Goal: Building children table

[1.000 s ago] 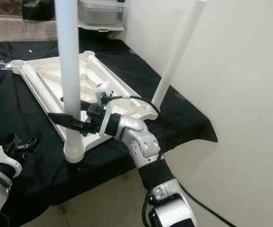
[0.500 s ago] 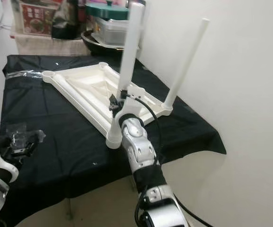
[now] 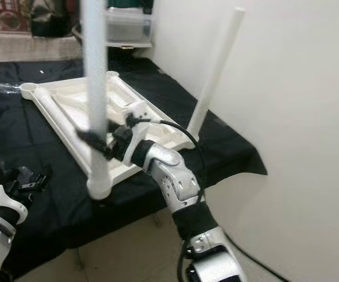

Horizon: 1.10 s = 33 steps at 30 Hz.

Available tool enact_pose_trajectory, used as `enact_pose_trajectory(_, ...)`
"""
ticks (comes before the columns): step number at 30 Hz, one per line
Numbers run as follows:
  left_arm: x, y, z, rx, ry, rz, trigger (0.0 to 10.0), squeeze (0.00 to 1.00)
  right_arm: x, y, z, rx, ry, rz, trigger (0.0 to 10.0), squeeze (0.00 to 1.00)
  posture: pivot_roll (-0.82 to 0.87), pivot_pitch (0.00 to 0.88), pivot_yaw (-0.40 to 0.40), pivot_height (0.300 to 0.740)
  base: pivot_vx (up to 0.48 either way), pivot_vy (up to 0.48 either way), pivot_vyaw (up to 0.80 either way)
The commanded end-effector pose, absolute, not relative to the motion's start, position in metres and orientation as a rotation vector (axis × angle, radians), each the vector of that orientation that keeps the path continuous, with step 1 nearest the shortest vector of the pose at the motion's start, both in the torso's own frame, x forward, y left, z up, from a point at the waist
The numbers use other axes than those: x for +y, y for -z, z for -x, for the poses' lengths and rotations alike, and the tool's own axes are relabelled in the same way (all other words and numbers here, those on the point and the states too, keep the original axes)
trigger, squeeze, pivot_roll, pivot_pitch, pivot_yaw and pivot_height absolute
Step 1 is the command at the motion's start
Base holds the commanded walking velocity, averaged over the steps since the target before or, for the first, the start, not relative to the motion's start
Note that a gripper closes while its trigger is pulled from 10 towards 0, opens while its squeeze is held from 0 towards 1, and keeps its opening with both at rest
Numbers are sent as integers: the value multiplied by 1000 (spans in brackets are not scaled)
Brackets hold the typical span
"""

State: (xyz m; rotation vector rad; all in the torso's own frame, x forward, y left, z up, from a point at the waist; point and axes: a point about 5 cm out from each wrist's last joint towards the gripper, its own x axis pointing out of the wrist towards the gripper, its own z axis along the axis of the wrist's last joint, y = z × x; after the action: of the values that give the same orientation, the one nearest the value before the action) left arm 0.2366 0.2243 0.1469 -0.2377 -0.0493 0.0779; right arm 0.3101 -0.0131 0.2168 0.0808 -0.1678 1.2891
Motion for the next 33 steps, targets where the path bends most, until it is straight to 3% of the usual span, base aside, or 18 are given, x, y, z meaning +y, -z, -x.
enact_pose_trajectory(1, 223, -146, -238, -49, -63, 249, 10000, 0, -3, -204, -296, -136, -1402, -27, 10000, 0, 238, 0, -192, 740, 0, 0, 0)
enact_pose_trajectory(8, 222, -146, -239, -52, -63, 252, 10000, 0, 11, -193, -296, -120, -1377, 11, 10000, 0, 244, 0, -196, 740, 0, 0, 0)
enact_pose_trajectory(9, 222, -146, -238, -52, -63, 253, 10000, 0, 16, -193, -303, -125, -1314, -3, 6784, 0, 244, 0, -197, 740, 0, 0, 0)
enact_pose_trajectory(10, 222, -146, -238, -52, -63, 253, 10000, 0, 16, -193, -303, -125, -1314, -3, 6784, 0, 244, 0, -197, 740, 0, 0, 0)
enact_pose_trajectory(11, 222, -146, -238, -54, -63, 255, 10000, 0, 13, -195, -322, -104, -1122, -30, 0, 0, 238, 0, -196, 740, 0, 0, 0)
enact_pose_trajectory(13, 222, -146, -238, -54, -63, 255, 10000, 0, 13, -195, -322, -104, -1122, -30, 0, 0, 238, 0, -196, 740, 0, 0, 0)
enact_pose_trajectory(16, 221, -147, -237, -57, -60, 258, 10000, 0, -15, -197, -359, -28, -652, -109, 0, 0, 233, 0, -196, 740, 0, 0, 0)
enact_pose_trajectory(17, 221, -147, -237, -57, -60, 258, 10000, 0, -15, -197, -359, -28, -652, -109, 0, 0, 233, 0, -196, 740, 0, 0, 0)
enact_pose_trajectory(19, 221, -147, -237, -58, -62, 257, 10000, 0, -46, -182, -364, 38, -322, -101, 0, 0, 223, 0, -189, 740, 0, 0, 0)
enact_pose_trajectory(21, 221, -148, -237, -58, -62, 256, 10000, 0, -56, -168, -357, 96, -225, -56, 0, 0, 221, 0, -186, 740, 0, 0, 0)
enact_pose_trajectory(22, 221, -148, -237, -58, -63, 254, 10000, 0, -60, -159, -352, 129, -183, -21, 8471, 0, 221, 0, -186, 740, 0, 0, 0)
enact_pose_trajectory(24, 221, -148, -237, -57, -62, 252, 10000, 0, -60, -153, -348, 141, -168, 1, 8471, 0, 219, 0, -181, 740, 0, 0, 0)
enact_pose_trajectory(25, 222, -147, -237, -55, -61, 249, 10000, 0, -54, -154, -348, 123, -200, -5, 10000, 0, 221, 0, -181, 740, 0, 0, 0)
enact_pose_trajectory(27, 222, -147, -237, -54, -61, 248, 10000, 0, -52, -156, -348, 111, -215, -15, 10000, 0, 221, 0, -181, 740, 0, 0, 0)
enact_pose_trajectory(29, 223, -147, -238, -54, -62, 247, 10000, 0, -32, -178, -347, 20, -422, -151, 10000, 1000, 231, 0, -185, 740, 0, 0, 0)
enact_pose_trajectory(31, 223, -147, -239, -53, -63, 247, 10000, 0, -19, -192, -343, -35, -579, -208, 10000, 1000, 232, 0, -185, 740, 0, 0, 0)
enact_pose_trajectory(32, 223, -147, -239, -53, -64, 247, 10000, 0, -13, -201, -340, -66, -721, -206, 10000, 596, 230, 0, -181, 740, 0, 0, 0)
enact_pose_trajectory(33, 223, -147, -239, -53, -64, 247, 10000, 0, -13, -201, -340, -66, -721, -206, 10000, 596, 230, 0, -181, 740, 0, 0, 0)
